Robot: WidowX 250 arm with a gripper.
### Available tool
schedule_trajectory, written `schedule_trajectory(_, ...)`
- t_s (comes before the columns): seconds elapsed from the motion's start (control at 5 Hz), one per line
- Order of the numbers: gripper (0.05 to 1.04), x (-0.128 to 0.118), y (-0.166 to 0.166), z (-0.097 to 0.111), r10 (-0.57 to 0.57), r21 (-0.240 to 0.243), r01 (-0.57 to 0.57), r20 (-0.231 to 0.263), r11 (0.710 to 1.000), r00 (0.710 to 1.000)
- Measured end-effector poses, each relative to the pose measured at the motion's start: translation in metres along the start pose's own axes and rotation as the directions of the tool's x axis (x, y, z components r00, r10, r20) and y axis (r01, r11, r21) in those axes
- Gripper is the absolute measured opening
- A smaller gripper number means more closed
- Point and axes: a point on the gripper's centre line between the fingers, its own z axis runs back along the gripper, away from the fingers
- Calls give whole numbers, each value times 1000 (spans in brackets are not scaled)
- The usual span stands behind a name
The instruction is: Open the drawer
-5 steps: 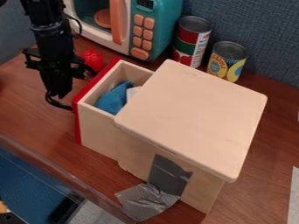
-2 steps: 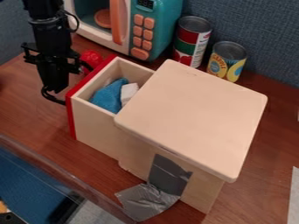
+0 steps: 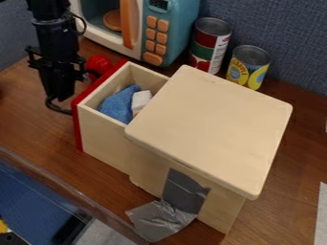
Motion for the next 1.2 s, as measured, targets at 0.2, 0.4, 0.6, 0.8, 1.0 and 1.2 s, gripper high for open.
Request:
schedule_trajectory(0.2,692,-1,-5,3,-31,-12,31,-22,999,999)
schedule_trajectory(0.4,958,-1,-16,17,-36,-55,36,13,998,999)
schedule_trajectory(0.6,1003,-8,-34,55,-40,-46,43,75,998,996)
schedule_trajectory(0.8,999,-20,-56,83,-39,8,38,128,999,991)
schedule_trajectory(1.0,999,-29,-96,103,-98,48,91,172,995,980)
schedule_trajectory(1.2,999,-26,-132,93,-165,74,153,181,985,970)
